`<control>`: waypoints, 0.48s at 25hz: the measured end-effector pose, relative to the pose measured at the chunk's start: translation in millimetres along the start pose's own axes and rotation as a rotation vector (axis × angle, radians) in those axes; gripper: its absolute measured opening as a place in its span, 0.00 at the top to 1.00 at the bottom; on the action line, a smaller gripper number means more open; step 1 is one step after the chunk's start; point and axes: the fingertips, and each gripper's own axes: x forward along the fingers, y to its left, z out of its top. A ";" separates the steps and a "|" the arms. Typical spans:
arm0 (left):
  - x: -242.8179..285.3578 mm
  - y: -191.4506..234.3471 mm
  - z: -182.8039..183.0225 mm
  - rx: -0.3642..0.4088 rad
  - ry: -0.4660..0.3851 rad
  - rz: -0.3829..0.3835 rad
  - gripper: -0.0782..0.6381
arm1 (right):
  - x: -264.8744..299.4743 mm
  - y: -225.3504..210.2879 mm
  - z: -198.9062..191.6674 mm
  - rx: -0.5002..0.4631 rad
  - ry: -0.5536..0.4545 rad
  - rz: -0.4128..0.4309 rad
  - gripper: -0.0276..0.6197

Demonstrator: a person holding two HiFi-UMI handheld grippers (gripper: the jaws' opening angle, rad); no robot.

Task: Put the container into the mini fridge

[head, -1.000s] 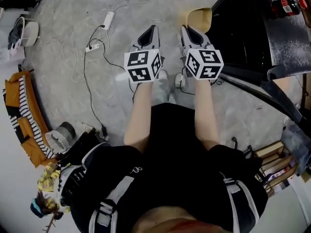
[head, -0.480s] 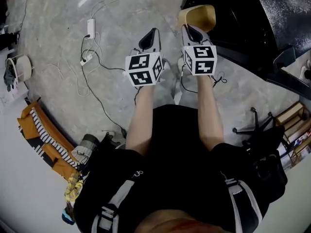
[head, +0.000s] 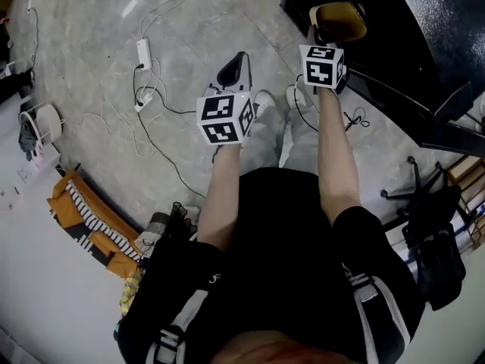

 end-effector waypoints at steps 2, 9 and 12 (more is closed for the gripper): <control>0.1 2.8 -2.0 0.006 0.011 -0.002 0.88 | 14.0 -13.0 -3.8 0.002 0.025 -0.050 0.93; -2.7 22.1 -8.0 -0.013 0.029 0.020 0.88 | 53.8 -37.1 -13.2 -0.019 0.087 -0.121 0.93; -6.2 22.6 -8.4 -0.018 0.026 0.027 0.88 | 58.1 -44.4 -18.8 -0.033 0.101 -0.142 0.93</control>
